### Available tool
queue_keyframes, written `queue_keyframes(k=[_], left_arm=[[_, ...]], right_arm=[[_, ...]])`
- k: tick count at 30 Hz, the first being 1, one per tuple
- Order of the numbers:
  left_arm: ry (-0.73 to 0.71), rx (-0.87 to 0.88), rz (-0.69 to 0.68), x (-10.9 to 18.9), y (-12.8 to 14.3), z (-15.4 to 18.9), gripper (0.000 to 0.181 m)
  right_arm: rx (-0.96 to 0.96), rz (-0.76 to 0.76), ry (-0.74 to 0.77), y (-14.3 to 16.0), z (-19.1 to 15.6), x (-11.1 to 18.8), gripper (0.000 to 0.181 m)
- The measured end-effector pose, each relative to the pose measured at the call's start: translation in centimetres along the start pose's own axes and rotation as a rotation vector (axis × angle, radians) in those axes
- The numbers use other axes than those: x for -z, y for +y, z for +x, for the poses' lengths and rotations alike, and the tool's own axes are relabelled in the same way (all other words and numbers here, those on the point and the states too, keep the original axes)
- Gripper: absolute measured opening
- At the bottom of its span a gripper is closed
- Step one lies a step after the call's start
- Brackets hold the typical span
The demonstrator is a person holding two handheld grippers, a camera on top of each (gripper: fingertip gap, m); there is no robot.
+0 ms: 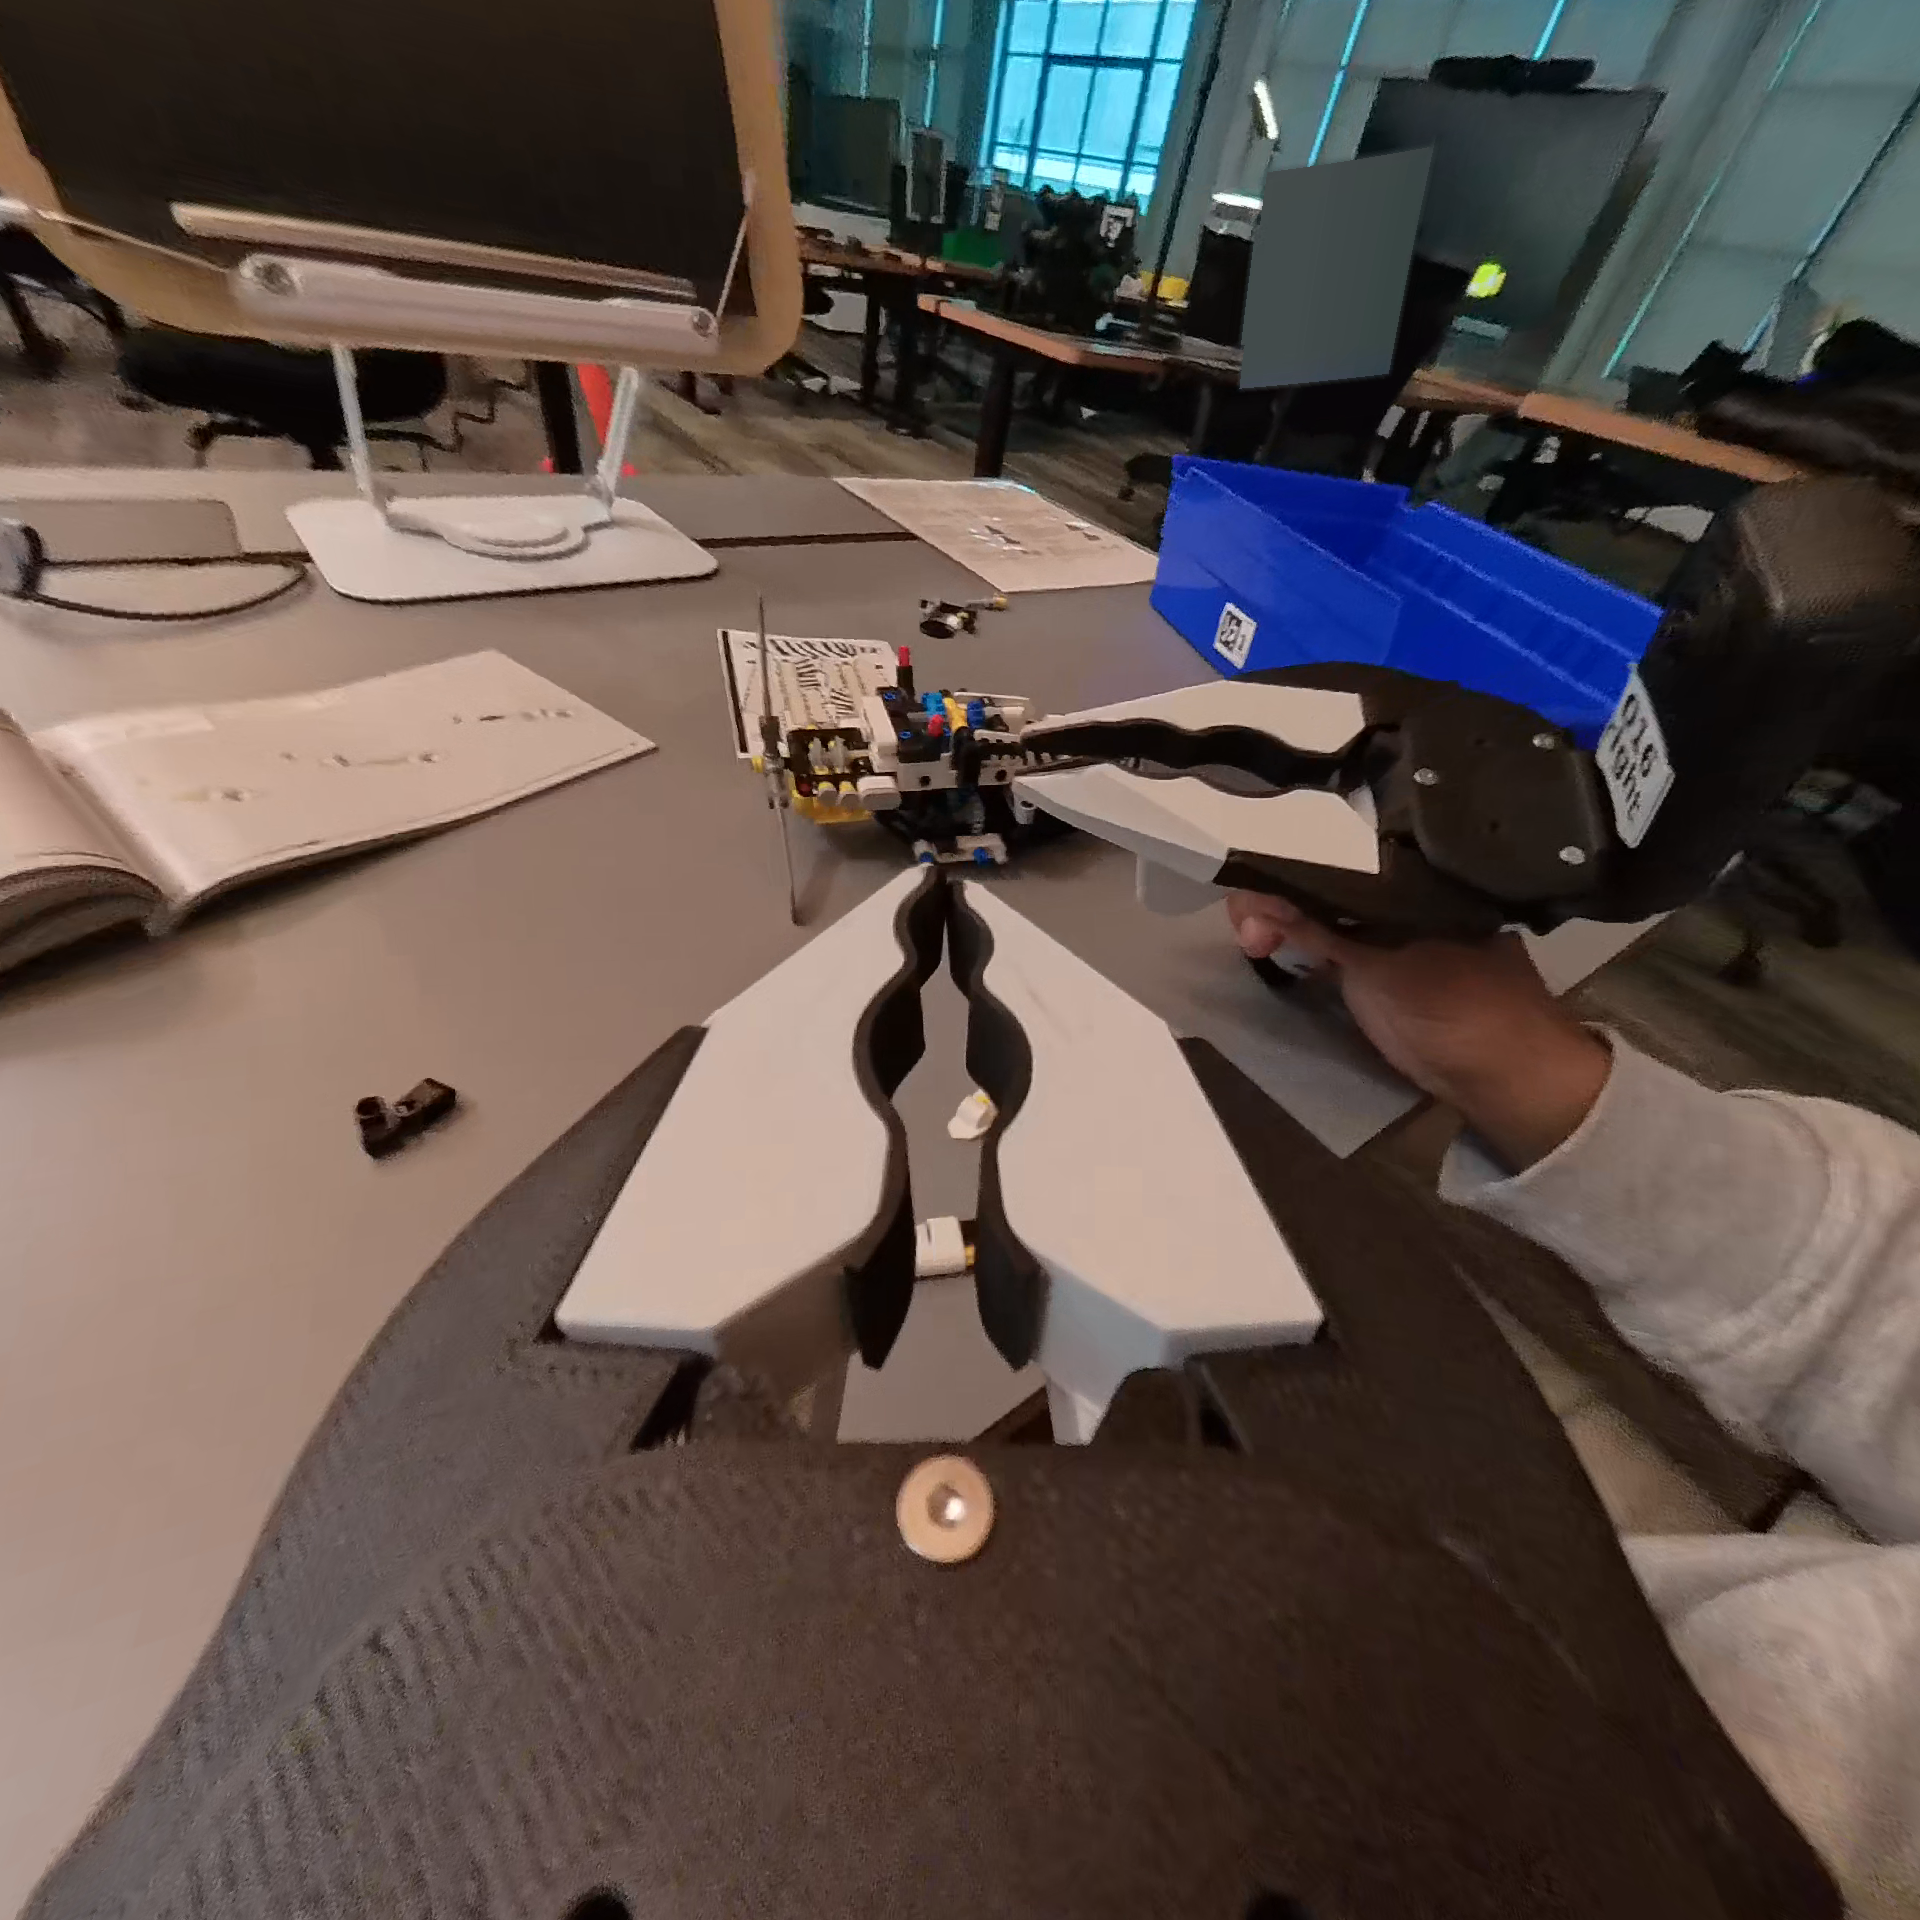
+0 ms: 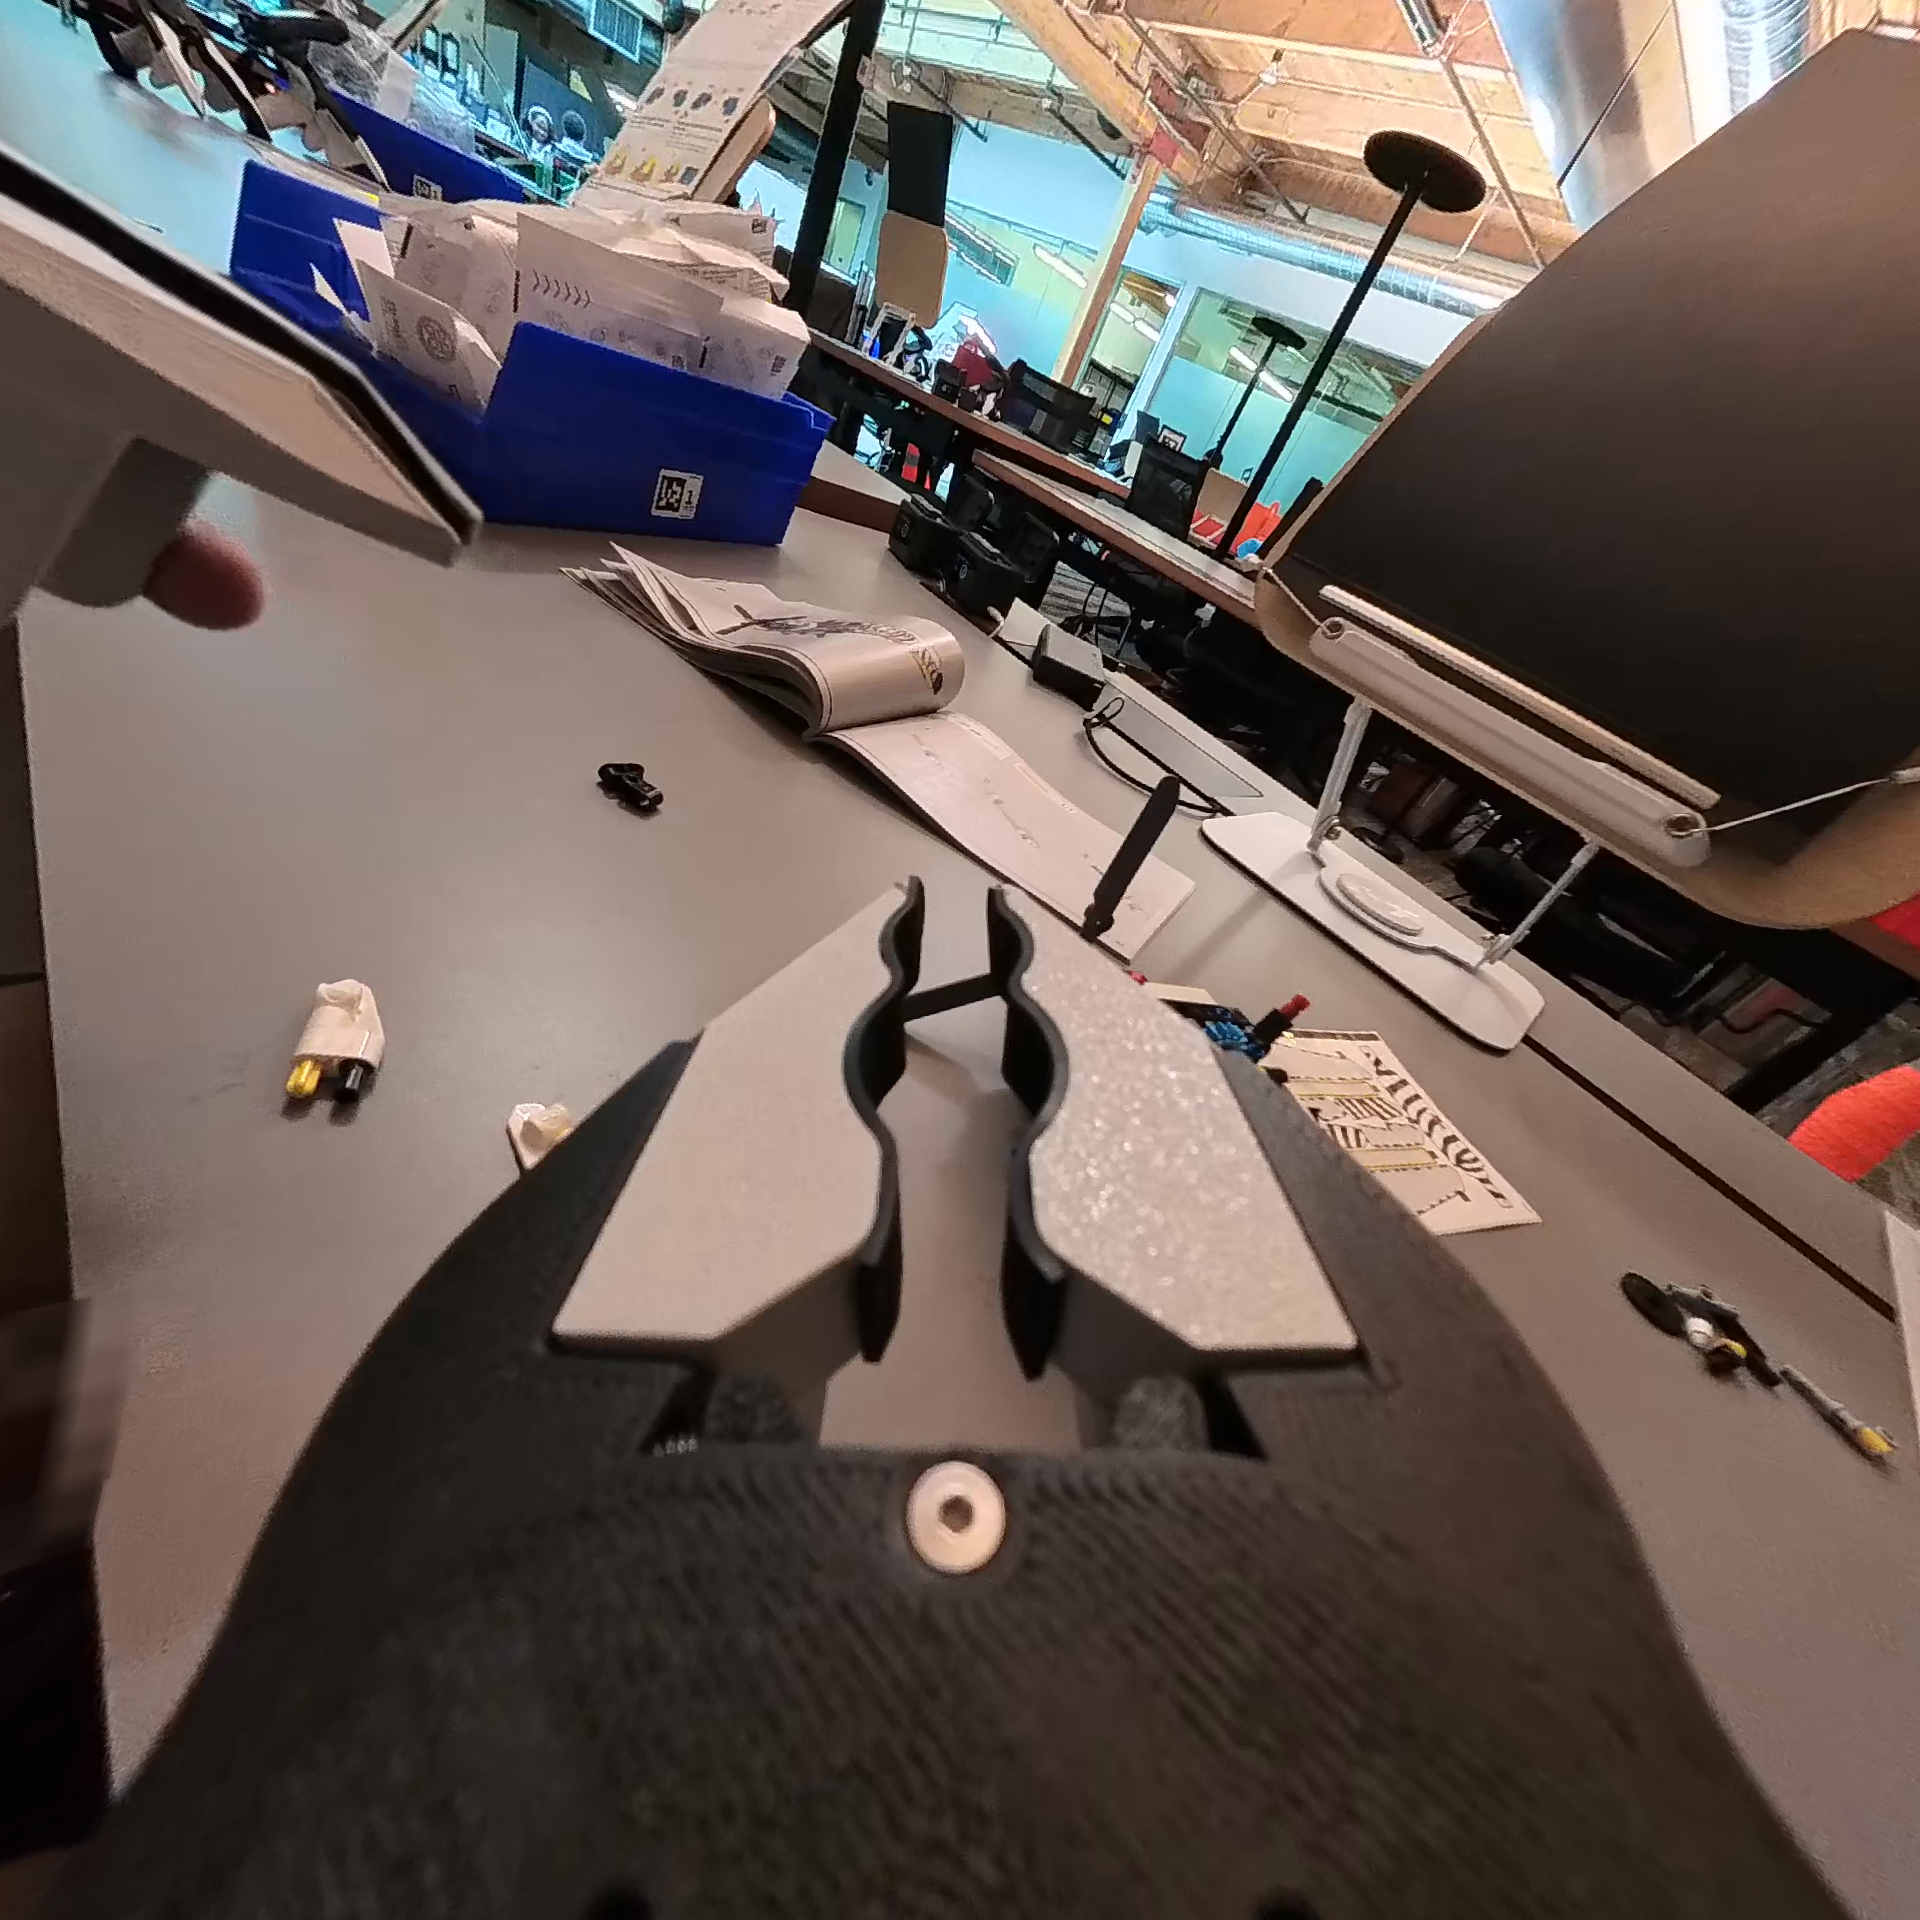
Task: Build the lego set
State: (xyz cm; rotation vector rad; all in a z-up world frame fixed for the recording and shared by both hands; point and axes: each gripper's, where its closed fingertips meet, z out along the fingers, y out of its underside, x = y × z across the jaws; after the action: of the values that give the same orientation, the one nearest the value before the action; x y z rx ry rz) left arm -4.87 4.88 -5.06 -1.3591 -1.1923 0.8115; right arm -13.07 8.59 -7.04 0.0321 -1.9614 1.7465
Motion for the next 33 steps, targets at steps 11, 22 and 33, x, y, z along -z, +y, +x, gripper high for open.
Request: queue_keyframes(k=[11,22,33], left_arm=[[0.026,0.032,0.022,0.4,-0.1,-0.2,0.000],[-0.093,-0.178,0.005,-2.6,-3.5,-4.8,0.006],[-0.148,0.033,-0.549,-20.1,1.3,-19.4,0.095]], right_arm=[[0.004,0.026,0.019,-0.3,0.2,0.4,0.006],[-0.183,0.157,0.071,-1.4,2.8,2.7,0.001],[-0.123,0.161,0.075,-1.6,2.1,2.8,0.001]])
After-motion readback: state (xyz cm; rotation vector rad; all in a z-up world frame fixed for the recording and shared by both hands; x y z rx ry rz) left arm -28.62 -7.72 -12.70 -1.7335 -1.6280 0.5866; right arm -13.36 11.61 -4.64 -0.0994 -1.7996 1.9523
